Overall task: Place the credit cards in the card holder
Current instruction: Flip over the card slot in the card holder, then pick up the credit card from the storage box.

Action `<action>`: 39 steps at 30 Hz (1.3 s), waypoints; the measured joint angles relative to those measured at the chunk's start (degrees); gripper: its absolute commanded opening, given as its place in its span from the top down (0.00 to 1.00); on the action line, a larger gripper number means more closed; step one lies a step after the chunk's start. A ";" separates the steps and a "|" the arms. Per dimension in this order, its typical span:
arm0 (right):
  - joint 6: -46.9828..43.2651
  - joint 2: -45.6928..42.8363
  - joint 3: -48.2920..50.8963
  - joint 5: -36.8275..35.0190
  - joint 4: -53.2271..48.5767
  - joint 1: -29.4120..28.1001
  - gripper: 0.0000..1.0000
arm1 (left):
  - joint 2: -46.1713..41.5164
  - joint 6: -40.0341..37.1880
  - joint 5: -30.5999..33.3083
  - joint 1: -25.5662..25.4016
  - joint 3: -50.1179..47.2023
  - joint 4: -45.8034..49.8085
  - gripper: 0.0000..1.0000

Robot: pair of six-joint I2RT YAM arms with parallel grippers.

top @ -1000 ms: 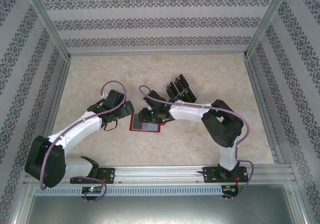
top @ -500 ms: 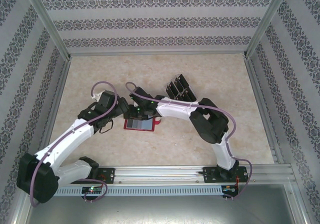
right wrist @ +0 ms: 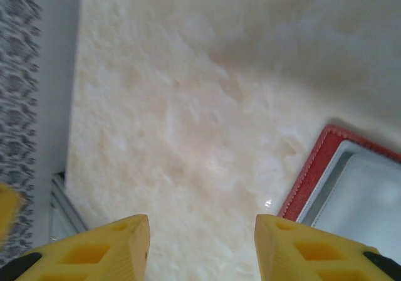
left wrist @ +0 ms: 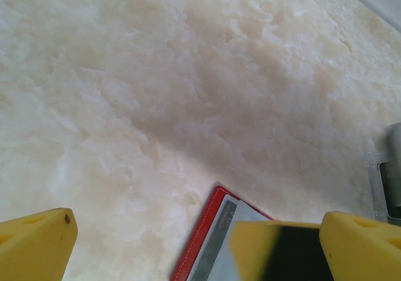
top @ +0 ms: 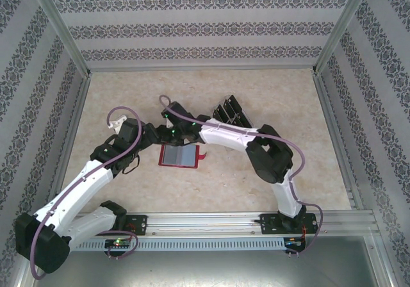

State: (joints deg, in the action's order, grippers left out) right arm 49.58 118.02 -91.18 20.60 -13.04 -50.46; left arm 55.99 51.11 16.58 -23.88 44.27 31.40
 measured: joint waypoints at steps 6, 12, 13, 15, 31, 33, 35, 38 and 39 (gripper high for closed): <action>-0.28 -9.16 6.21 -0.26 1.14 5.62 0.53 | 3.96 -1.84 -2.34 0.00 0.98 -0.31 0.00; -4.52 -15.80 16.70 -4.04 -1.79 10.36 0.54 | 18.10 -7.85 -8.17 0.00 4.52 -0.22 0.00; -5.49 -16.70 17.84 -4.79 -3.13 11.08 0.55 | 20.22 -8.83 -9.01 0.00 5.18 -0.22 0.00; -8.15 -18.99 19.61 -6.49 -6.32 12.85 0.55 | 24.92 -11.02 -10.40 0.00 6.49 -0.22 0.00; -27.12 -22.84 13.53 -19.87 -25.20 19.47 0.61 | 33.75 -16.02 -12.02 0.00 7.06 -1.07 0.00; -28.48 -21.70 13.29 -21.49 -26.34 19.47 0.63 | 33.75 -16.00 -12.09 0.00 5.75 -1.03 0.00; -29.64 -20.48 13.11 -22.97 -27.45 19.47 0.64 | 33.75 -16.00 -12.09 0.00 4.79 -1.05 0.00; -31.06 -18.56 12.68 -24.90 -28.79 19.47 0.65 | 33.75 -16.00 -12.11 0.00 4.22 -1.22 0.00; -31.56 -17.90 12.50 -25.49 -29.09 19.47 0.66 | 33.75 -16.00 -12.11 0.00 4.22 -1.38 0.00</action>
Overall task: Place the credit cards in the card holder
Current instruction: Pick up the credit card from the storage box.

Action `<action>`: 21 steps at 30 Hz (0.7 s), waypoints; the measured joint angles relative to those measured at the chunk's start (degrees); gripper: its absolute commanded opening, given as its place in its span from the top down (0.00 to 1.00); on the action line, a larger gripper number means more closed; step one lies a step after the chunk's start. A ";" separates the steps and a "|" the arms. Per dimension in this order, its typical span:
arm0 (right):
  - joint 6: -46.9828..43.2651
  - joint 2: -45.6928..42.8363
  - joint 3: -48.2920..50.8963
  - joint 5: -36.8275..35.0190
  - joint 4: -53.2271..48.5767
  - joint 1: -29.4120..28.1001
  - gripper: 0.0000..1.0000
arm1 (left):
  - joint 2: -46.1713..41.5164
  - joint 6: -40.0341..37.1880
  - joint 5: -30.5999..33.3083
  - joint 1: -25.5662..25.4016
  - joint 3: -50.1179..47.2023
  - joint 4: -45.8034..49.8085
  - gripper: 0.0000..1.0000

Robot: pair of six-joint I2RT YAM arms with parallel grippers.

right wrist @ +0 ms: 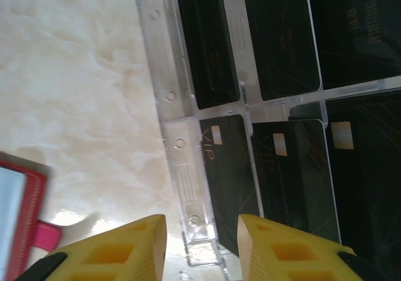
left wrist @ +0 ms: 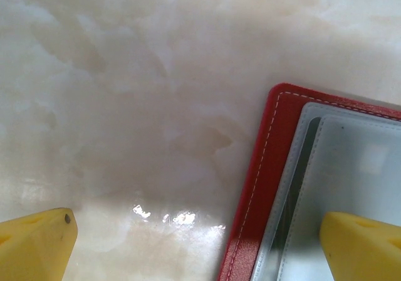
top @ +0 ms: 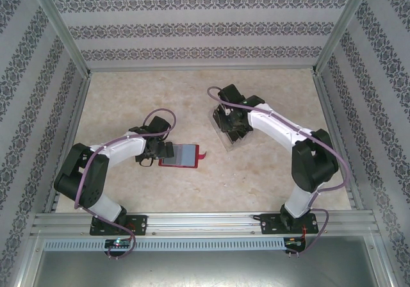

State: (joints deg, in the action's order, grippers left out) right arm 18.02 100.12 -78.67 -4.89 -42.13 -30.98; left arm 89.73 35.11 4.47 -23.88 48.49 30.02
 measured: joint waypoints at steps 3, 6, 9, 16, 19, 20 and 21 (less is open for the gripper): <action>-0.90 1.44 -0.35 -1.44 -0.61 0.00 0.66 | 0.00 0.00 0.00 0.00 -0.02 -0.09 0.00; -1.75 2.38 -0.35 -2.89 -1.11 0.00 0.66 | 0.00 0.00 -0.02 0.00 -0.04 -0.15 0.00; -1.97 3.08 -0.35 -3.98 -1.42 0.00 0.66 | 0.00 0.00 -0.24 0.00 -0.07 -0.46 0.00; -2.36 4.42 -0.35 -5.20 -1.97 -0.02 0.67 | 0.00 0.00 -0.50 0.00 -0.07 -0.57 0.00; -2.60 4.63 -0.35 -5.20 -2.01 -0.02 0.70 | 0.00 0.00 -0.87 0.00 -0.07 -0.68 0.00; -2.82 4.66 -0.35 -5.20 -2.01 -0.04 0.72 | 0.00 0.00 -0.90 0.00 -0.07 -0.70 0.00; -2.95 4.68 -0.35 -5.20 -2.01 -0.04 0.74 | 0.00 0.00 -0.96 0.00 -0.07 -0.70 0.00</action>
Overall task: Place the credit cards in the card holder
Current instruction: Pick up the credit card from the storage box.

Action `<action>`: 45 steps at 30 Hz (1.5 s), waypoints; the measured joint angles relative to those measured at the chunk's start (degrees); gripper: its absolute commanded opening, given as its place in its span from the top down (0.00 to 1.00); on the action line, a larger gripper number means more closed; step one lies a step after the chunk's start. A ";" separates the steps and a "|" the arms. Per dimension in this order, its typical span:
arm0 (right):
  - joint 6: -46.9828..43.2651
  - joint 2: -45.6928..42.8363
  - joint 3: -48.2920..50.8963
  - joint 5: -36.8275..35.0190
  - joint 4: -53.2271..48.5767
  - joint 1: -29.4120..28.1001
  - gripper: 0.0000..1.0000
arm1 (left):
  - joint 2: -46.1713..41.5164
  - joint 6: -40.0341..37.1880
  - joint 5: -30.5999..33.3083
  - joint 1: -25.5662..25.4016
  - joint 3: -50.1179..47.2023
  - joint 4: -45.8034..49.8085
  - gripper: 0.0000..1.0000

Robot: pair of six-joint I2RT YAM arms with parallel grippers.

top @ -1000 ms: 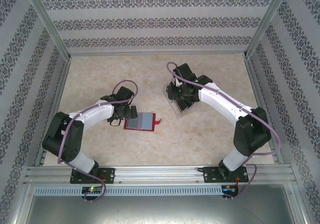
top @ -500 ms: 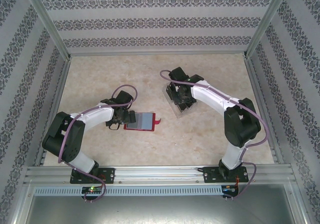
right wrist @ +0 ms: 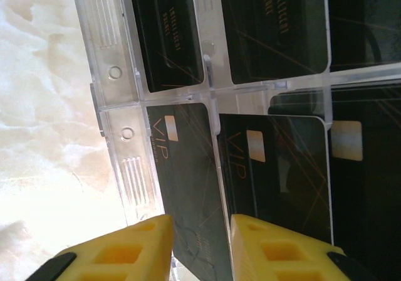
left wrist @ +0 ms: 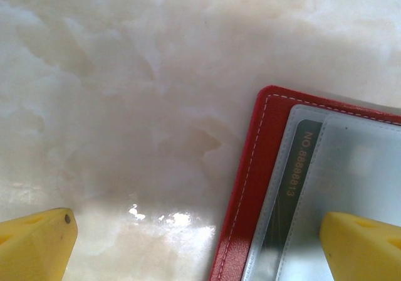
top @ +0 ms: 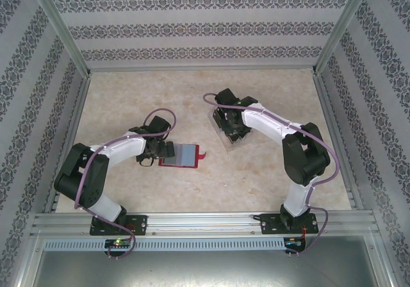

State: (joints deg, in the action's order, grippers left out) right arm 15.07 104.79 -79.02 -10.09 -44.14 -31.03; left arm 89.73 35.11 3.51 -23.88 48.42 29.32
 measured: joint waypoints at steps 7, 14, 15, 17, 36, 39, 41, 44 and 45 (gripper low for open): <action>-0.26 0.02 0.00 0.07 0.00 0.00 0.82 | 0.00 0.00 -0.11 0.00 -0.09 -0.04 0.00; -0.26 0.02 0.00 0.68 0.02 0.02 0.91 | 0.00 0.00 -0.13 0.00 -0.09 -0.07 0.00; -0.24 0.02 0.00 0.72 0.02 0.02 0.92 | 0.00 0.00 -0.13 0.00 -0.09 -0.07 0.00; -0.24 0.00 -0.09 1.18 0.02 0.04 0.94 | 0.00 0.00 -0.15 0.00 -0.09 -0.07 0.00; 0.00 -3.72 -0.50 10.27 0.39 2.43 1.00 | 0.00 0.00 -0.33 0.00 -0.09 -0.02 0.00; 0.66 -7.02 -0.66 11.52 0.39 2.43 1.00 | 0.00 0.02 -0.31 0.00 -0.09 0.00 0.00; 1.51 -8.98 -0.79 12.74 0.68 2.43 1.00 | 0.00 0.02 -0.26 0.00 -0.09 0.02 0.00; 3.39 -11.69 -0.70 15.15 1.60 2.40 1.00 | -0.17 0.02 0.26 0.00 0.24 0.61 0.00; 4.50 -12.66 -0.24 16.24 2.60 2.38 1.00 | -0.28 0.02 0.59 0.00 0.66 0.98 0.00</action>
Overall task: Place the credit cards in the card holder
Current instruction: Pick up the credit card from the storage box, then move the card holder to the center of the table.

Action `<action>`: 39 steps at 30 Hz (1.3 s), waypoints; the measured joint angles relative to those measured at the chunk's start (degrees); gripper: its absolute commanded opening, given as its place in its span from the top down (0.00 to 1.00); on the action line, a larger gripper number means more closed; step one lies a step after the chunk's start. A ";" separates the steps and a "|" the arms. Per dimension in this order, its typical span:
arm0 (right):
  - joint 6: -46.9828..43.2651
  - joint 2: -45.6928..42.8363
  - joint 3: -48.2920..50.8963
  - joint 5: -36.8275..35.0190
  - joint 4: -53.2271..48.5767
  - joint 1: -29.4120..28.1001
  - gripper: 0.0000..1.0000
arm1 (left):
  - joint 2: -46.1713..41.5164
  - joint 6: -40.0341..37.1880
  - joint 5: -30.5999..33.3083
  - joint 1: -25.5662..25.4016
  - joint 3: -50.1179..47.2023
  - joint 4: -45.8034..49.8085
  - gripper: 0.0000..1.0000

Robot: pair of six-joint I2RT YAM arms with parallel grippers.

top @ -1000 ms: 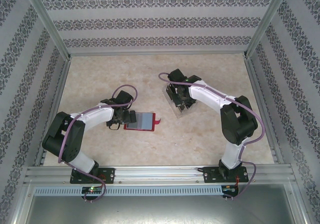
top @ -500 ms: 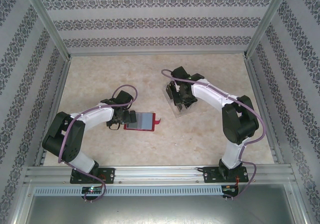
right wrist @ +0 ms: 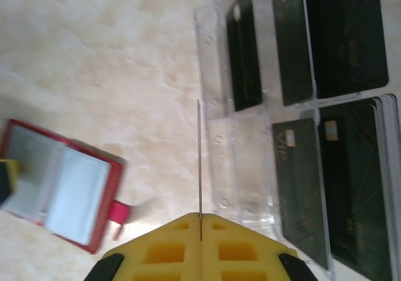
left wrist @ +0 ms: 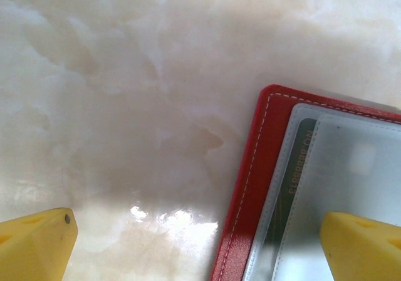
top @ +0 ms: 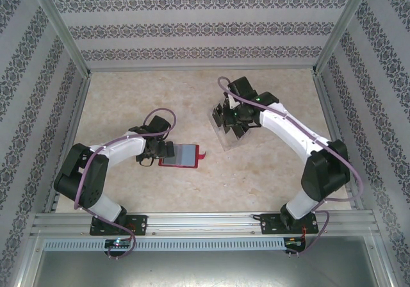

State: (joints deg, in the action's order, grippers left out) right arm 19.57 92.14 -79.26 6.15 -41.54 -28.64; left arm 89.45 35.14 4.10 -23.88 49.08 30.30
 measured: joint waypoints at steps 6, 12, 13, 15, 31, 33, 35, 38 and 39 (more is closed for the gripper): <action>9.11 -4.79 8.66 6.51 10.91 -2.99 1.00 | -1.05 -0.02 1.68 0.02 4.22 1.64 0.00; 18.95 -3.67 18.01 9.01 23.63 -10.36 1.00 | -1.01 -0.11 2.21 0.79 5.66 2.14 0.00; 19.96 -2.99 18.32 8.98 24.98 -11.34 1.00 | -0.98 -0.22 2.23 1.03 5.66 2.29 0.00; 22.34 -0.90 18.43 9.01 28.46 -13.53 1.00 | -0.87 -0.33 2.38 1.22 5.68 2.51 0.00; 33.55 12.44 16.33 1.44 36.04 -22.23 1.00 | -0.09 -0.44 2.12 1.51 5.70 2.93 0.00; 34.58 12.79 16.13 0.11 35.76 -22.53 1.00 | -0.09 -0.44 2.10 1.51 5.68 2.91 0.00; 35.34 12.83 16.13 -0.96 35.19 -22.62 1.00 | -0.09 -0.44 2.08 1.51 5.68 2.93 0.00; 36.13 12.83 16.13 -2.60 33.97 -22.62 1.00 | -0.09 -0.44 1.95 1.51 5.68 2.91 0.00; 36.22 12.83 16.17 -3.08 33.42 -22.62 1.00 | -0.09 -0.44 1.92 1.51 5.68 2.93 0.00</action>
State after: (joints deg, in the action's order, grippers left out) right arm 55.79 104.97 -63.09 3.07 -8.12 -51.27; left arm 89.36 34.70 6.02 -22.37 54.76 33.23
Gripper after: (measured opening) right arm 0.053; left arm 0.999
